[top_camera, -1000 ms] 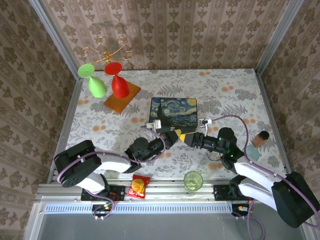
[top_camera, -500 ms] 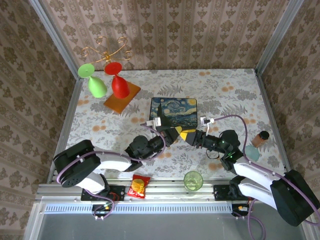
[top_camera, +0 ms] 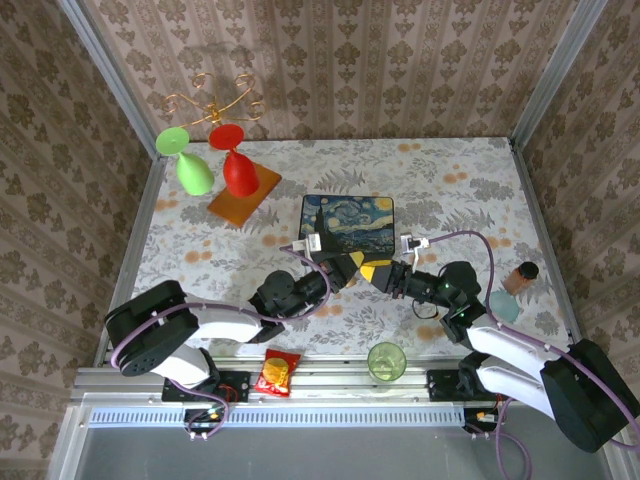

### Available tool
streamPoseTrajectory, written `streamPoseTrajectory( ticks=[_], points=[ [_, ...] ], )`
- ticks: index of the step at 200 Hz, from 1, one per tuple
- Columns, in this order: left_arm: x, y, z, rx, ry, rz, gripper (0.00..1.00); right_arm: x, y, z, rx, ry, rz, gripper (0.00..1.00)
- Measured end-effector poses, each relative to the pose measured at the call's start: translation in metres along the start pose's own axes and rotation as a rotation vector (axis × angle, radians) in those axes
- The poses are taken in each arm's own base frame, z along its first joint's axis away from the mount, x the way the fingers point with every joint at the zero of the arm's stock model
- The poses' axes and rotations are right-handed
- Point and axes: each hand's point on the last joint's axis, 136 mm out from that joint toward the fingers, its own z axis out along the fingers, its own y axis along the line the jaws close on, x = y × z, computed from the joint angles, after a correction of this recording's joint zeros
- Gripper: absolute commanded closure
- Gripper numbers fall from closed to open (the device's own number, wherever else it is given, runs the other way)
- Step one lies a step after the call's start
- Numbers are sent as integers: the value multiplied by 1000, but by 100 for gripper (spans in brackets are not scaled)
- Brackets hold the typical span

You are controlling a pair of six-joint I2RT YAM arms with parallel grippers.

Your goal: Unlock the padlock with the key

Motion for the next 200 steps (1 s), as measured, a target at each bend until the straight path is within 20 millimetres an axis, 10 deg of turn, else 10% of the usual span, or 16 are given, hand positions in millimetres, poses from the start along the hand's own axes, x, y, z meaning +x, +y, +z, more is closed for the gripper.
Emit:
streamPoseTrajectory(
  ticks=[200],
  points=[
    [-7,-7,-1,13,-22,-14,100,0,-1,5,-39,-12,57,91]
  ],
)
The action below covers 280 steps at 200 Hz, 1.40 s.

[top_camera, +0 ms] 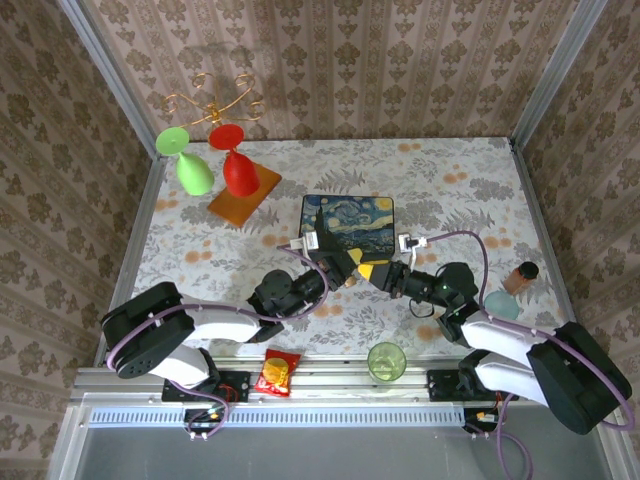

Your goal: Unlock the padlock with the key

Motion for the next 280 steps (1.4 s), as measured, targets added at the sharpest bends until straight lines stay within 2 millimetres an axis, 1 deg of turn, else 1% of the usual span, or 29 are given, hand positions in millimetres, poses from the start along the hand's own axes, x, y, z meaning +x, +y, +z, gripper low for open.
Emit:
streamPoseTrajectory(
  ticks=[27,74,78,82,86,102,115,122,135,142,163,166,171,173,175,178,207,225,254,280],
  points=[
    [0,0,0,1,0,0,100,0,0,-2,-2,-8,5,97],
    [2,0,-1,3,10,0,100,-1,0,-7,13,-19,-3,99],
    [3,0,-1,2,11,0,98,-1,0,-7,15,-18,-3,99],
    [3,0,-2,2,14,0,93,0,-1,-8,19,-15,-2,99],
    [4,1,-2,1,15,0,91,0,-1,-8,23,-13,-4,100],
    [6,3,-4,-4,24,-1,90,3,-4,-10,43,-1,-10,100],
    [5,4,-4,-7,21,-4,85,5,-6,-12,59,8,-18,100],
    [5,5,-4,-11,19,-9,79,7,-6,-13,65,15,-25,100],
    [5,8,-4,-20,15,-12,72,9,-6,-14,75,26,-38,100],
    [5,10,-5,-27,14,-15,66,9,-5,-15,78,30,-44,100],
    [3,14,-6,-41,7,-4,36,12,-9,-16,100,45,-52,100],
    [2,16,-6,-46,4,3,28,13,-10,-17,105,49,-52,100],
    [1,17,-7,-50,1,-1,17,14,-12,-17,117,56,-50,100],
    [1,18,-7,-53,1,4,11,14,-14,-17,124,61,-50,100],
    [1,19,-7,-55,1,2,3,15,-15,-17,130,64,-47,100],
    [0,21,-8,-61,-2,1,0,16,-17,-17,140,71,-45,100],
    [-2,44,-17,-179,6,6,0,20,-37,-18,262,153,-34,100],
    [4,62,-23,-290,52,44,0,21,-52,-22,327,182,-15,100],
    [15,93,-28,-448,144,141,0,38,-84,-35,448,238,55,100],
    [24,128,-36,-566,213,212,8,45,-99,-45,525,257,74,100]
  ],
)
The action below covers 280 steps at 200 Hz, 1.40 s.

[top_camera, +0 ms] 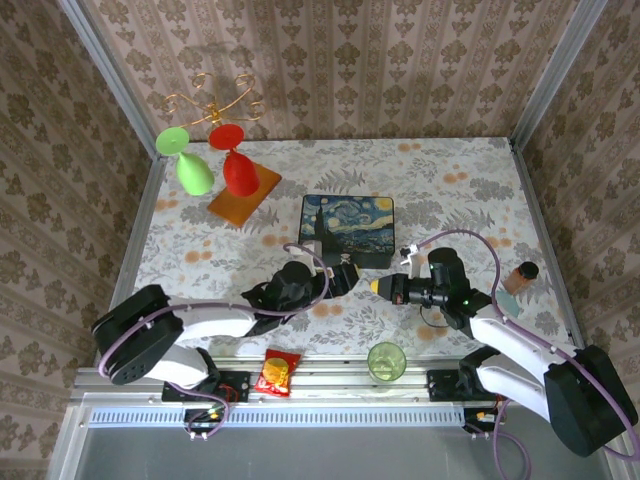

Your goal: Unlock the padlock with the key

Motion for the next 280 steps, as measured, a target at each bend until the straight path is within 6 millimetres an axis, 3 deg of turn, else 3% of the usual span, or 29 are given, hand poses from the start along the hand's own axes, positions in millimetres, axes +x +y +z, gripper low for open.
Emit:
streamPoseTrajectory(
  ticks=[64,126,171,210,280],
  points=[
    [28,48,37,-119,119,89,24,5,-20,-2,91,6,11,100],
    [24,32,59,-71,127,129,45,5,-22,-6,99,-13,-4,100],
    [36,33,62,-95,145,131,57,8,-27,-7,110,-11,7,100],
    [37,43,63,-133,131,113,62,8,-28,-7,112,-12,8,100],
    [34,40,73,-127,52,126,61,10,-29,-7,113,-10,13,100]
  ],
)
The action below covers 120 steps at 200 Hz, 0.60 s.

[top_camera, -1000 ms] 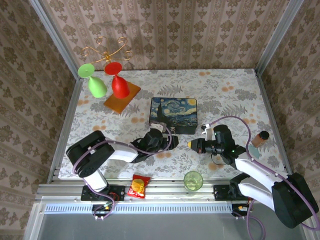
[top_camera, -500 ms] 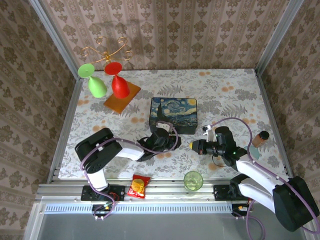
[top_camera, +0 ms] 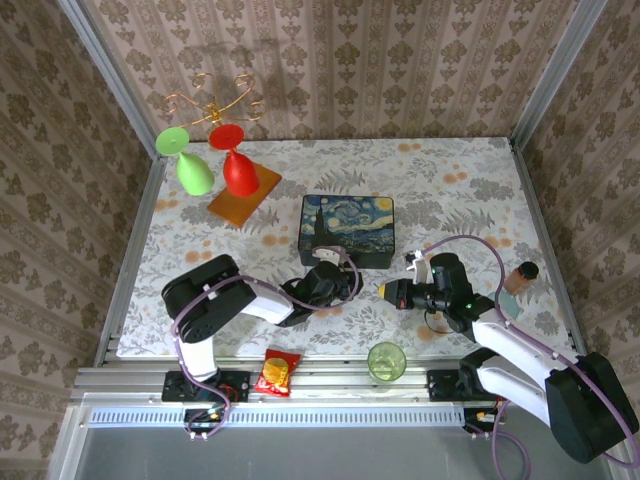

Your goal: Unlock the padlock with the key

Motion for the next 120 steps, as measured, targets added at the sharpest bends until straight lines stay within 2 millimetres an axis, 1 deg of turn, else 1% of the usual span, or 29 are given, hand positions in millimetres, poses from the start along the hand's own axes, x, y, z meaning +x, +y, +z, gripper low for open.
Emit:
streamPoseTrajectory(
  ticks=[37,51,55,65,103,120],
  points=[
    [-1,1,4,1,-24,-11,76,7,-7,1,14,10,19,100],
    [-1,2,4,1,-22,-23,84,10,-10,2,16,11,35,100],
    [-1,1,4,3,-22,-26,89,10,-10,2,15,10,38,100],
    [-1,0,4,11,-22,-39,94,12,-13,4,17,15,54,100],
    [0,-2,2,49,-6,-91,95,20,-22,19,7,69,123,100],
    [-1,-2,-1,71,-2,-124,96,22,-23,26,-17,86,152,100]
  ],
)
